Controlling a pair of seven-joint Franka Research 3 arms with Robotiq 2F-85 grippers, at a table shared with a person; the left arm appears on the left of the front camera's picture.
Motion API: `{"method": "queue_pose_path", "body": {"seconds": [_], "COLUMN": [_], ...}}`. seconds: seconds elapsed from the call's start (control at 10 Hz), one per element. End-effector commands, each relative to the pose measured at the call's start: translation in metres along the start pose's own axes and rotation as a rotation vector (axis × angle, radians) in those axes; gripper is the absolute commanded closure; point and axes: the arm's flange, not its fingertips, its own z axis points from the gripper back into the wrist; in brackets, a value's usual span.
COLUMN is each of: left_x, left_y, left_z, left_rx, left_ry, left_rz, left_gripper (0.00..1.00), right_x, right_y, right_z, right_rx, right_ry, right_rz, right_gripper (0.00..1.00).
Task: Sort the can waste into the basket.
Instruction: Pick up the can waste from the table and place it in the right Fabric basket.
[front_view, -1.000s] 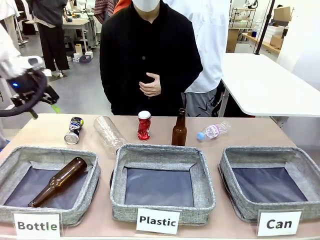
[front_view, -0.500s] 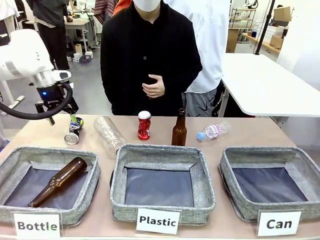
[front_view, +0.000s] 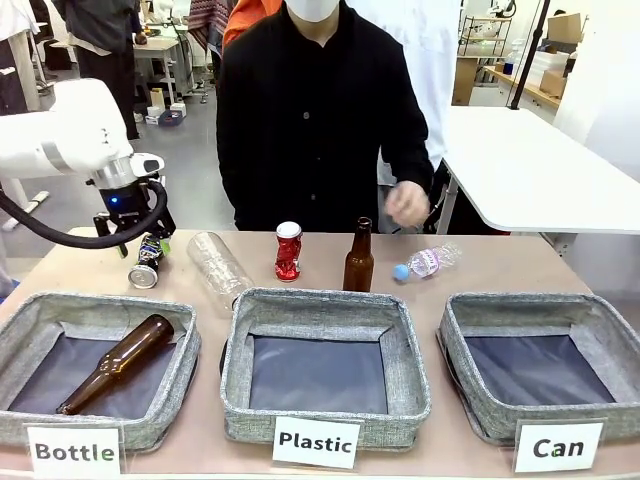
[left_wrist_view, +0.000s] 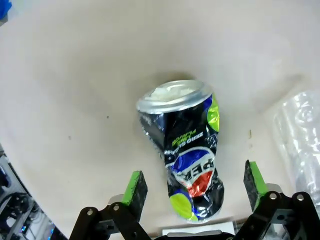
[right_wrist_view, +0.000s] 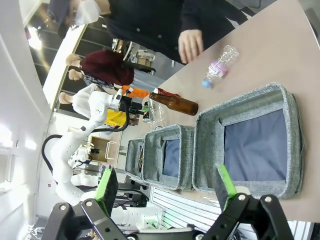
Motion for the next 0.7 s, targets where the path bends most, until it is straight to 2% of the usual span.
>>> {"method": "queue_pose_path", "body": {"seconds": [0.0, 0.5, 0.6], "left_x": [0.003, 0.005, 0.004], "left_y": [-0.002, -0.003, -0.004], "left_z": [-0.011, -0.029, -0.03], "left_rx": [0.036, 0.052, 0.059], "left_ry": [-0.016, 0.013, 0.022], "left_rz": [0.037, 0.013, 0.011], "left_gripper": [0.0, 0.0, 0.58], "right_x": [0.003, 0.003, 0.003], "right_y": [0.001, 0.001, 0.001], "right_z": [0.001, 0.001, 0.001], "right_rx": [0.021, 0.021, 0.021], "right_ry": [-0.01, -0.01, -0.01], "right_rz": [0.025, 0.025, 0.025], "right_gripper": [0.0, 0.0, 0.0]}}
